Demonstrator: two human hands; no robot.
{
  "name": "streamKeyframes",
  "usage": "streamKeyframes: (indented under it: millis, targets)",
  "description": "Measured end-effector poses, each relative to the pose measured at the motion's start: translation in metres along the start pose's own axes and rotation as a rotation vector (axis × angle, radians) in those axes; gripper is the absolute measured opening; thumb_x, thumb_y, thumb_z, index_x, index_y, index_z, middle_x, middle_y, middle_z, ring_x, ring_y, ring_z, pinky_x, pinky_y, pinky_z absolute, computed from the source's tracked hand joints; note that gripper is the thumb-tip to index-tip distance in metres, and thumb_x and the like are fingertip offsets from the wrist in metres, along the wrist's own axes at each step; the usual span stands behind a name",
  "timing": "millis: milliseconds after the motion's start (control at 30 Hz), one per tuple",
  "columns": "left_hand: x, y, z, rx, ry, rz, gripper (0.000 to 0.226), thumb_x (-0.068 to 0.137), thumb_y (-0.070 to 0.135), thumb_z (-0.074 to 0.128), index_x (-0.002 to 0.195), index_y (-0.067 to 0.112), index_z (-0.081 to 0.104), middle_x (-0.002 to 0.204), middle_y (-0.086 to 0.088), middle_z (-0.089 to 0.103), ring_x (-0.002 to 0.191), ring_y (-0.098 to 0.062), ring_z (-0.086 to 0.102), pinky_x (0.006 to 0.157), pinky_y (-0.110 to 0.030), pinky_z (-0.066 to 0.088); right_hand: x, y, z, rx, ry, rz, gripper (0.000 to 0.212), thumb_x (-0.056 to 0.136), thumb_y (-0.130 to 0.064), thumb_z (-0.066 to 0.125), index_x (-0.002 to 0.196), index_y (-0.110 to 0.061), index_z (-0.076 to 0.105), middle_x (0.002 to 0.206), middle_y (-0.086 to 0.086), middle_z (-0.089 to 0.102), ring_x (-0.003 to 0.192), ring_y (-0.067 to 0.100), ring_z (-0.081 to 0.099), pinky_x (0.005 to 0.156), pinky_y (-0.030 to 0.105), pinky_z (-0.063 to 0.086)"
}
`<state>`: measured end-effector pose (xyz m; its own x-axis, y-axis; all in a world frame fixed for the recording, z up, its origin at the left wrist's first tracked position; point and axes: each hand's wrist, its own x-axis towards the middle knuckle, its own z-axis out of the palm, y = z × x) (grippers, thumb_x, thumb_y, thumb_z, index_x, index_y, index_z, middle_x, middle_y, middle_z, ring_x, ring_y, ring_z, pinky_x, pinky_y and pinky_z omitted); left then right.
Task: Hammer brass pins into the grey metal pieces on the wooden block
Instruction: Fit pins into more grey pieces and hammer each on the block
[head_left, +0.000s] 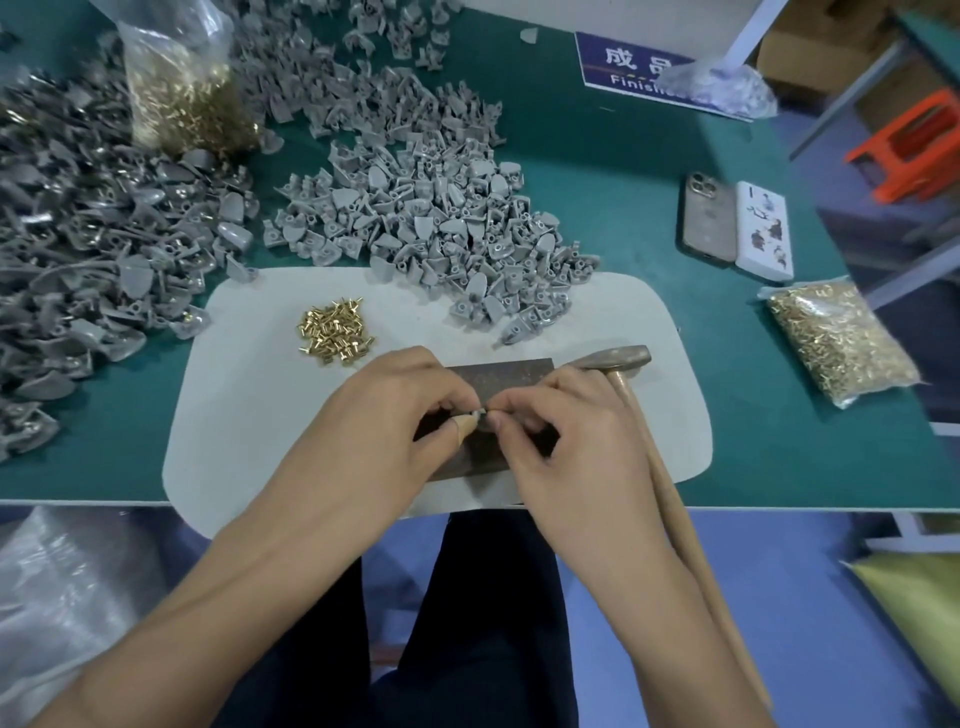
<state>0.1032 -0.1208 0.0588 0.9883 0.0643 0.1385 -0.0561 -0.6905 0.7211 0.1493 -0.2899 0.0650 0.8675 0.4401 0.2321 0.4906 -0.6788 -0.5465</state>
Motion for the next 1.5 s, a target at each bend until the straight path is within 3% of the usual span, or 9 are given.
streamKeyframes:
  millis: [133, 300, 500, 667, 967, 1133, 1200, 1300, 1500]
  targets:
    - [-0.002, 0.0, 0.002, -0.026, 0.031, -0.004, 0.015, 0.081, 0.009, 0.077, 0.089, 0.022, 0.076, 0.084, 0.009, 0.061, 0.083, -0.008, 0.055, 0.078, -0.029, 0.045, 0.005, -0.015, -0.011, -0.245, -0.1, -0.09, 0.007, 0.085, -0.015, 0.074, 0.085, -0.021, 0.077, 0.077, -0.007, 0.052, 0.083, 0.026, 0.053, 0.075, 0.042, 0.045]
    - [-0.002, -0.002, 0.003, -0.049, 0.022, -0.013, 0.021, 0.078, 0.008, 0.081, 0.095, 0.021, 0.078, 0.086, 0.008, 0.063, 0.087, -0.011, 0.057, 0.079, -0.028, 0.044, 0.011, -0.046, -0.013, -0.584, -0.213, -0.152, 0.012, 0.06, -0.008, 0.073, 0.063, -0.017, 0.066, 0.071, 0.002, 0.056, 0.079, 0.029, 0.059, 0.068, 0.033, 0.031]
    - [-0.002, -0.002, 0.003, -0.028, 0.048, 0.003, 0.018, 0.08, 0.008, 0.079, 0.091, 0.022, 0.078, 0.085, 0.008, 0.065, 0.084, -0.01, 0.058, 0.078, -0.028, 0.045, 0.017, -0.033, -0.02, -0.441, -0.327, -0.052, 0.015, 0.096, -0.025, 0.058, 0.096, -0.029, 0.073, 0.093, -0.008, 0.057, 0.102, 0.019, 0.048, 0.088, 0.034, 0.042]
    - [-0.003, -0.003, 0.003, -0.049, 0.047, -0.005, 0.012, 0.083, 0.013, 0.076, 0.089, 0.024, 0.076, 0.086, 0.01, 0.064, 0.086, -0.008, 0.057, 0.08, -0.03, 0.045, 0.015, -0.022, -0.02, -0.269, -0.236, 0.062, 0.012, 0.094, -0.035, 0.065, 0.093, -0.035, 0.077, 0.079, -0.011, 0.056, 0.092, 0.015, 0.05, 0.071, 0.035, 0.045]
    - [-0.006, -0.002, 0.007, -0.014, 0.081, 0.0, 0.015, 0.08, 0.01, 0.077, 0.088, 0.023, 0.076, 0.083, 0.014, 0.06, 0.083, -0.005, 0.052, 0.077, -0.022, 0.043, 0.011, -0.02, -0.017, -0.355, -0.214, -0.041, 0.017, 0.096, -0.032, 0.06, 0.088, -0.03, 0.075, 0.079, -0.007, 0.054, 0.088, 0.019, 0.047, 0.076, 0.038, 0.04]
    - [-0.008, -0.001, 0.008, -0.025, 0.093, -0.003, 0.009, 0.084, 0.014, 0.077, 0.088, 0.022, 0.075, 0.083, 0.013, 0.058, 0.084, -0.007, 0.053, 0.078, -0.021, 0.042, 0.002, 0.016, -0.02, 0.093, 0.05, 0.112, 0.014, 0.096, -0.022, 0.068, 0.104, -0.027, 0.078, 0.086, -0.012, 0.06, 0.083, 0.003, 0.055, 0.079, 0.028, 0.047]
    - [-0.009, 0.0, 0.009, -0.029, 0.097, -0.01, 0.008, 0.085, 0.014, 0.076, 0.088, 0.021, 0.075, 0.083, 0.013, 0.057, 0.085, -0.008, 0.052, 0.078, -0.018, 0.04, -0.004, 0.041, -0.023, -0.057, 0.152, 0.283, 0.015, 0.097, -0.031, 0.064, 0.11, -0.025, 0.071, 0.101, -0.005, 0.062, 0.096, 0.012, 0.058, 0.081, 0.034, 0.047]
    - [-0.008, 0.0, 0.01, -0.013, 0.097, -0.012, 0.007, 0.084, 0.014, 0.076, 0.088, 0.019, 0.074, 0.082, 0.011, 0.056, 0.084, -0.009, 0.051, 0.076, -0.02, 0.039, -0.012, 0.069, -0.018, -0.399, -0.005, 0.515, 0.032, 0.1, -0.038, 0.059, 0.118, -0.012, 0.056, 0.115, 0.013, 0.055, 0.108, 0.037, 0.051, 0.083, 0.047, 0.045]
    - [-0.008, -0.001, 0.012, 0.004, 0.104, 0.007, 0.007, 0.084, 0.013, 0.076, 0.086, 0.019, 0.073, 0.081, 0.01, 0.054, 0.082, -0.01, 0.049, 0.074, -0.028, 0.042, -0.01, 0.076, -0.028, -0.273, -0.004, 0.511, 0.026, 0.109, -0.035, 0.037, 0.109, -0.014, 0.053, 0.103, 0.005, 0.057, 0.085, 0.034, 0.057, 0.068, 0.044, 0.044]
